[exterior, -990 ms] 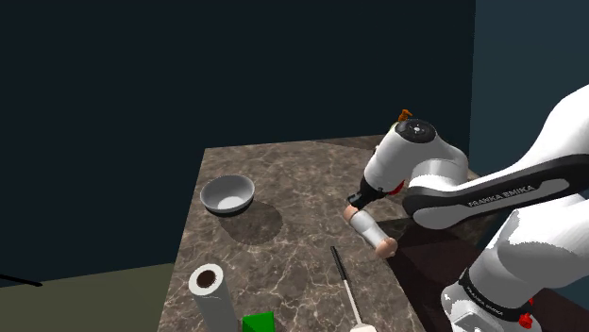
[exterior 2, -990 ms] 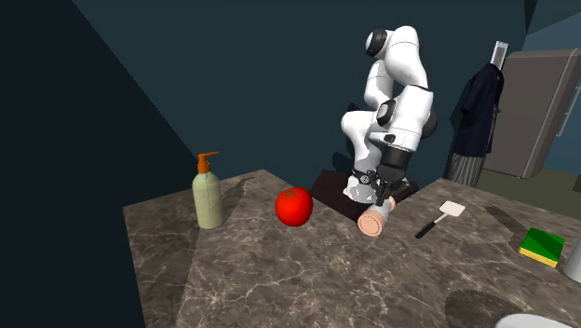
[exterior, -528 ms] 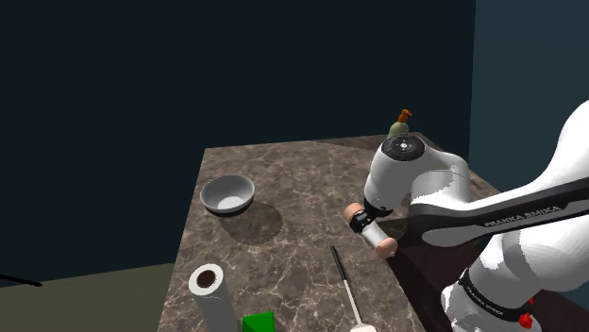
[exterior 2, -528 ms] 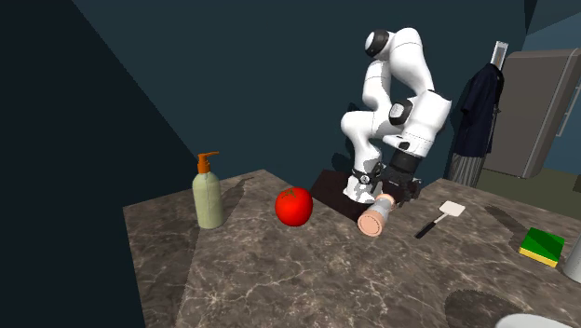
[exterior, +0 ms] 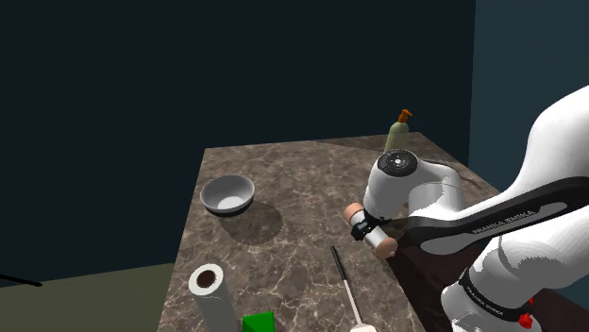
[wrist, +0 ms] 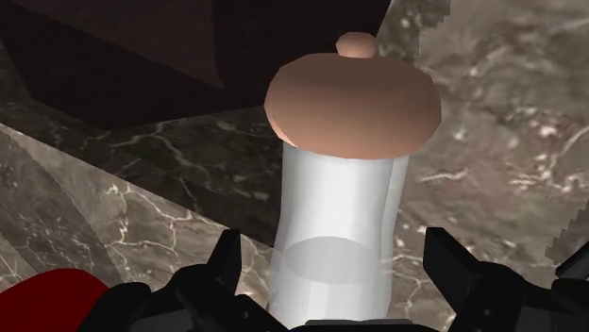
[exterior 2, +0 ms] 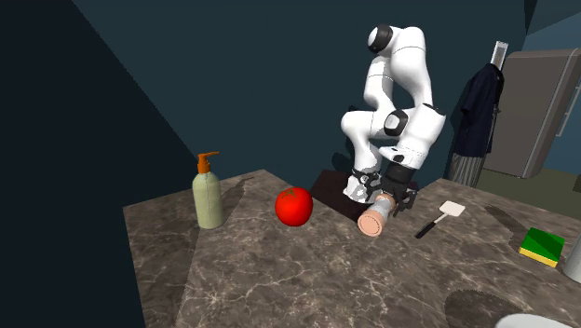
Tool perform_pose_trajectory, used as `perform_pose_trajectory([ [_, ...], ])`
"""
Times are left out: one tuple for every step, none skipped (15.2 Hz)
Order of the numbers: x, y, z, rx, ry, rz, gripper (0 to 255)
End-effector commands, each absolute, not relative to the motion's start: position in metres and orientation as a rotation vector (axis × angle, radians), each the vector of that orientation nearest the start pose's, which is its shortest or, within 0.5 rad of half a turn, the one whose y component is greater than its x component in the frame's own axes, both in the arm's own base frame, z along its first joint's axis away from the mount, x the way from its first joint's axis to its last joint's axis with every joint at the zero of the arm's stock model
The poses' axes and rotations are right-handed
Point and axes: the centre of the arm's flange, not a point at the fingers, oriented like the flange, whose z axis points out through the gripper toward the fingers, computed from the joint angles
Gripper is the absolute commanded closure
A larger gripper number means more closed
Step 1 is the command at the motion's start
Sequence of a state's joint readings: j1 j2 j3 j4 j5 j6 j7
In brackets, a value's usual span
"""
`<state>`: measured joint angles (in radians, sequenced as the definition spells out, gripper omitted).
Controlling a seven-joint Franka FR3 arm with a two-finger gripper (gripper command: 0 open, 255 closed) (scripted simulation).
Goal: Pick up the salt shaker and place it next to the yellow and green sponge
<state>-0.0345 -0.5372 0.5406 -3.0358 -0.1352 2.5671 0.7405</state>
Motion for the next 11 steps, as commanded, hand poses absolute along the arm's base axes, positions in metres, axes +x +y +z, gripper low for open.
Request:
perform_pose_trajectory([
  [0.2756, 0.1131, 0.2672, -3.4, 0.313, -0.311, 0],
  [0.2755, 0.1131, 0.2672, -3.4, 0.313, -0.311, 0],
  [0.2756, 0.1131, 0.2672, -3.4, 0.313, -0.311, 0],
  [0.2756, 0.1131, 0.2672, -3.4, 0.313, -0.311, 0],
  [0.2756, 0.1131, 0.2672, -3.4, 0.313, -0.311, 0],
  [0.2756, 0.1131, 0.2672, -3.4, 0.313, -0.311, 0],
  [0.2755, 0.1131, 0.2673, -3.4, 0.313, -0.31, 0],
  [0.2755, 0.1131, 0.2673, -3.4, 0.313, -0.31, 255],
  [0.2755, 0.1131, 0.2673, -3.4, 0.313, -0.31, 255],
  [0.2755, 0.1131, 0.2673, -3.4, 0.313, -0.31, 255],
  [0.2755, 0.1131, 0.2673, -3.4, 0.313, -0.31, 255],
])
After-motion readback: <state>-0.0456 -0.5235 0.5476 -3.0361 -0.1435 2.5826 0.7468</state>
